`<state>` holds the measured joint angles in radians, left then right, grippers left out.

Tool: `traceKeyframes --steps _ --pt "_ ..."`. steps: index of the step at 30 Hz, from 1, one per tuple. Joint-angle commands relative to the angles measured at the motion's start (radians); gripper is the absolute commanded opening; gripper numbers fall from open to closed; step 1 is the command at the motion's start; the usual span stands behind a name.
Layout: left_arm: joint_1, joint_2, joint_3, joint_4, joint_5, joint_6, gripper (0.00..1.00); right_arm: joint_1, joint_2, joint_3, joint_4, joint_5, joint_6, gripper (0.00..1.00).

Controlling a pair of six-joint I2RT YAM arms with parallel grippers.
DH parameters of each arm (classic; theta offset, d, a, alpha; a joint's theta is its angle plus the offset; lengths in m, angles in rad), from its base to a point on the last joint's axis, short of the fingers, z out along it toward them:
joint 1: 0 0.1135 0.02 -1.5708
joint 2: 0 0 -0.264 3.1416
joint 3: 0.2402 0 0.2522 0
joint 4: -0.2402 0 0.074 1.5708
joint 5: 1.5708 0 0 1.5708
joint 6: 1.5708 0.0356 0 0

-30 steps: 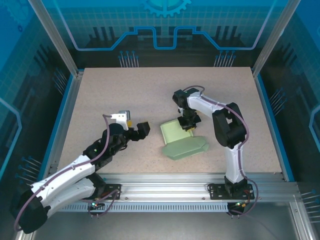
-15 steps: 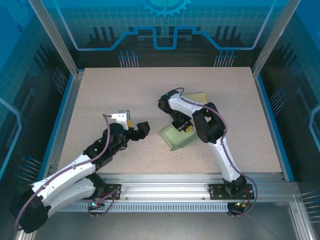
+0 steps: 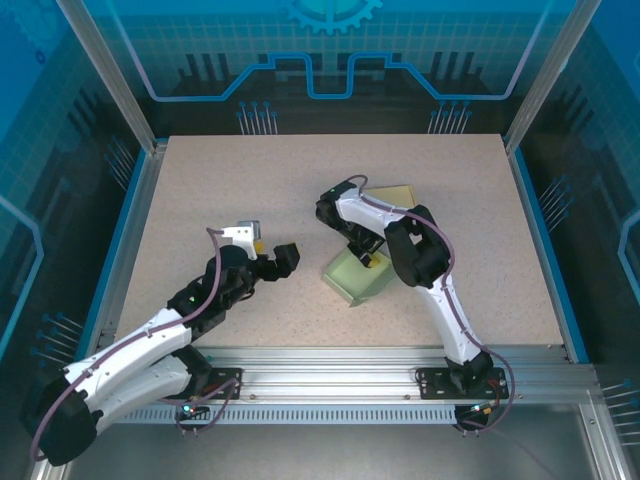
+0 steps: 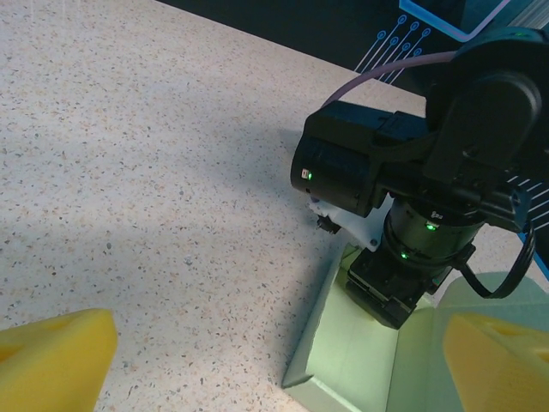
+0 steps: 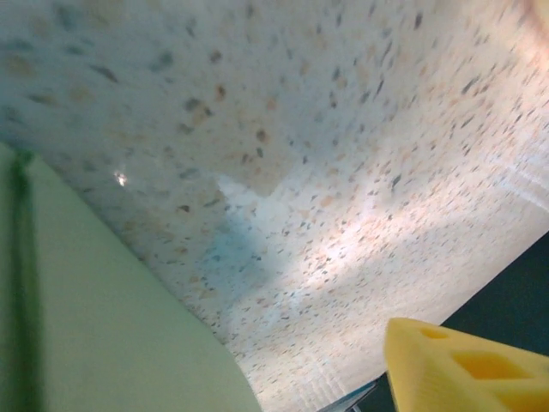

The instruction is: Fold the paper box

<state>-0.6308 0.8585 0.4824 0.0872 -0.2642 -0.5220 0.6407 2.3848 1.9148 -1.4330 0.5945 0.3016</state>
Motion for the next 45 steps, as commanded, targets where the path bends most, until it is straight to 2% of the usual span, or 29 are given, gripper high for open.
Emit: traceKeyframes --steps 1,4,14,20,23,24,26,28,31,34,38,40,45 --pt "0.011 0.005 0.020 0.003 -0.007 0.020 0.99 0.030 -0.037 -0.013 0.156 -0.053 0.011 0.73" --pt "0.011 0.006 0.025 -0.006 -0.006 0.027 0.99 0.031 -0.093 0.004 0.132 -0.042 0.011 0.79" --pt "0.023 0.068 0.062 -0.047 0.011 0.037 0.99 0.043 -0.289 0.020 0.110 -0.046 -0.006 0.80" --pt "0.056 0.184 0.123 -0.111 0.027 0.065 0.99 0.068 -0.506 0.013 0.117 -0.052 0.025 0.82" --pt "0.065 0.260 0.159 -0.124 0.024 0.094 0.97 0.065 -0.658 -0.041 0.149 -0.067 0.053 0.83" --pt "0.068 0.290 0.172 -0.128 0.020 0.103 0.96 0.058 -0.711 -0.061 0.150 -0.091 0.068 1.00" --pt "0.075 0.351 0.197 -0.130 0.015 0.118 0.94 0.046 -0.815 -0.115 0.141 -0.069 0.127 1.00" --pt "0.083 0.420 0.225 -0.128 0.021 0.129 0.91 0.036 -0.922 -0.191 0.122 0.007 0.206 1.00" --pt "0.088 0.518 0.272 -0.142 0.021 0.146 0.90 0.006 -1.082 -0.361 0.130 0.075 0.316 1.00" --pt "0.090 0.592 0.306 -0.151 0.019 0.164 0.89 -0.083 -1.209 -0.538 0.175 -0.017 0.378 1.00" --pt "0.091 0.669 0.339 -0.159 0.019 0.174 0.85 -0.217 -1.323 -0.796 0.306 -0.204 0.414 0.99" --pt "0.092 0.705 0.348 -0.158 0.025 0.172 0.81 -0.265 -1.348 -0.955 0.439 -0.351 0.417 0.91" --pt "0.092 0.779 0.356 -0.148 0.063 0.150 0.70 -0.286 -1.286 -1.209 0.780 -0.557 0.465 0.66"
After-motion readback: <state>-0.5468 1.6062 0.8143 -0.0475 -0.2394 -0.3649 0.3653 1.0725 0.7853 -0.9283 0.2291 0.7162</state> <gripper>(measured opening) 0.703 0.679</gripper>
